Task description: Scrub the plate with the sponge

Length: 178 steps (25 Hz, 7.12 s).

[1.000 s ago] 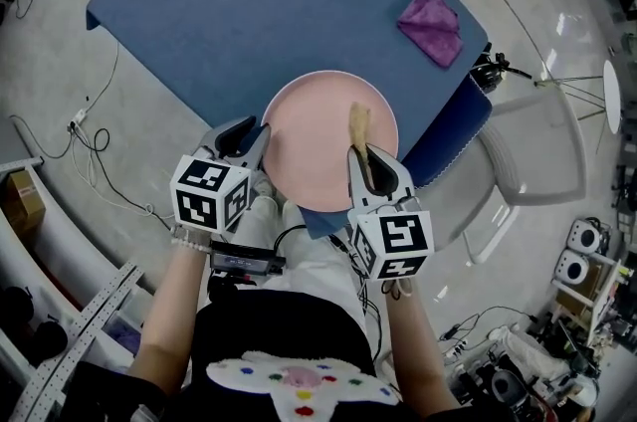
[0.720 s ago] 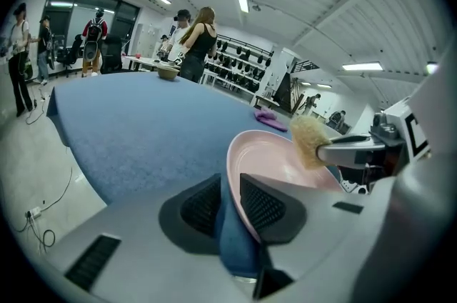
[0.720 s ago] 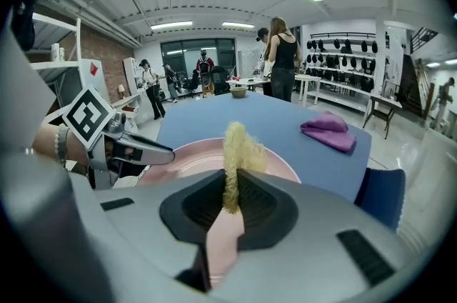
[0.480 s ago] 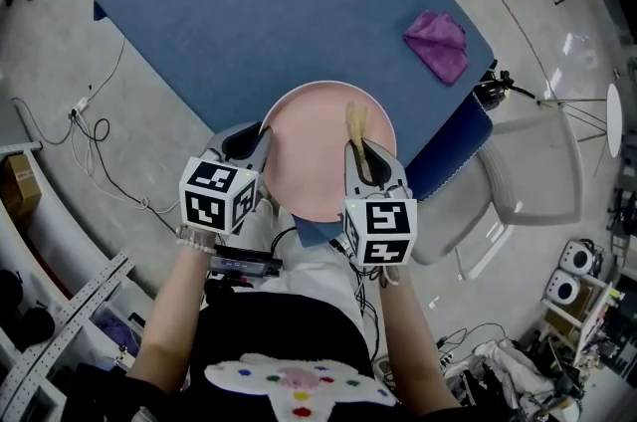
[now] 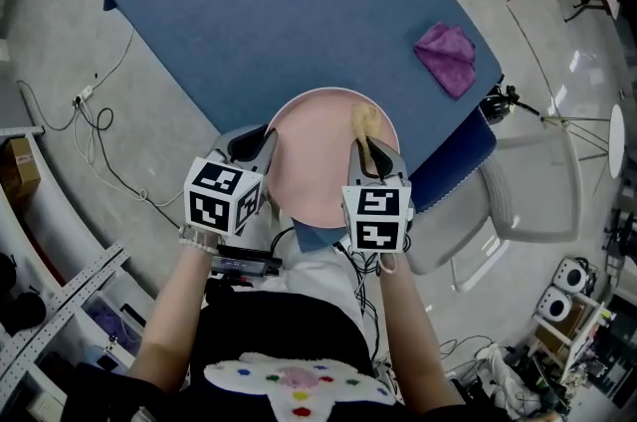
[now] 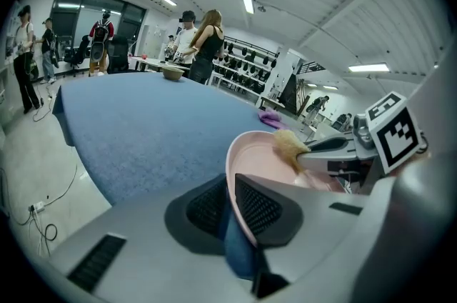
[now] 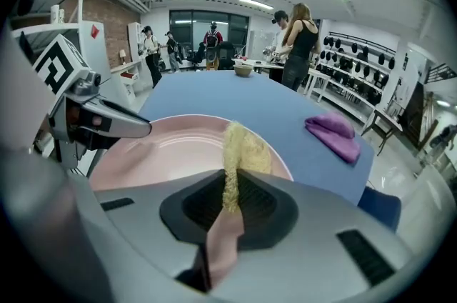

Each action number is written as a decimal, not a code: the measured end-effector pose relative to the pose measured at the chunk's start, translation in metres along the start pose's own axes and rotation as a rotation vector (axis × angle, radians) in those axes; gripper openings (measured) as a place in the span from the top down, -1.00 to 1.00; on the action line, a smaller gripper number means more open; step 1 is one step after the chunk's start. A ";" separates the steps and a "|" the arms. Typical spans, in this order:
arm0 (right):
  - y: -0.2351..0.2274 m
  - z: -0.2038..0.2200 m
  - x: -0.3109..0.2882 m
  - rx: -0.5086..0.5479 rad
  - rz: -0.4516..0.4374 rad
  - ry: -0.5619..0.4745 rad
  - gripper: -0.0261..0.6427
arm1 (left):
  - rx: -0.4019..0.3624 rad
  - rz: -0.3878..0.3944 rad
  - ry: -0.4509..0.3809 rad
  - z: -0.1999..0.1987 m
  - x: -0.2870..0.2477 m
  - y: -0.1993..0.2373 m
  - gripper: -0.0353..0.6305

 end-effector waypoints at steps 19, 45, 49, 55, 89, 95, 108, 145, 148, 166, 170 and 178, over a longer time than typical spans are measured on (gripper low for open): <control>0.009 -0.013 -0.031 0.162 -0.047 0.111 0.80 | 0.029 0.026 -0.006 0.001 0.000 0.001 0.76; 0.064 -0.024 -0.046 0.643 -0.161 0.097 0.80 | 0.107 0.039 -0.019 0.003 -0.001 0.003 0.77; 0.076 -0.023 -0.043 0.698 -0.190 0.084 0.80 | 0.107 0.037 -0.021 0.003 0.002 0.003 0.77; 0.091 -0.017 -0.037 0.759 -0.249 0.071 0.80 | 0.104 0.030 -0.023 0.004 0.003 0.004 0.77; 0.008 0.000 -0.033 0.603 0.016 0.168 0.79 | 0.085 0.013 -0.018 0.003 0.004 0.005 0.78; 0.003 0.014 -0.020 0.589 0.042 0.214 0.80 | 0.077 0.011 -0.014 0.004 0.005 0.006 0.78; 0.010 0.047 0.018 0.694 -0.033 0.353 0.80 | 0.082 0.004 -0.016 0.002 0.002 0.005 0.78; 0.112 0.053 0.041 1.078 -0.581 0.374 0.80 | 0.173 0.029 -0.011 0.008 -0.004 0.001 0.81; 0.114 0.045 0.033 1.071 -0.564 0.347 0.80 | 0.181 0.031 -0.012 0.008 -0.004 0.000 0.81; 0.094 0.000 -0.017 1.004 -0.421 0.259 0.80 | 0.181 0.018 -0.014 0.010 -0.002 0.000 0.81; 0.083 -0.006 -0.025 0.965 -0.390 0.252 0.80 | 0.173 0.010 -0.019 0.010 -0.001 0.002 0.81; 0.053 -0.010 -0.032 0.878 -0.315 0.271 0.80 | 0.159 0.003 -0.016 0.009 0.000 0.001 0.82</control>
Point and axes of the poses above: the fingertips, and each gripper's own axes: x backward along the fingers, y to its left, z out of its underside, the point moved 7 cm from there along x, backward along the fingers, and after that the axes turned 3 degrees about -x, right-handed, at the moved point
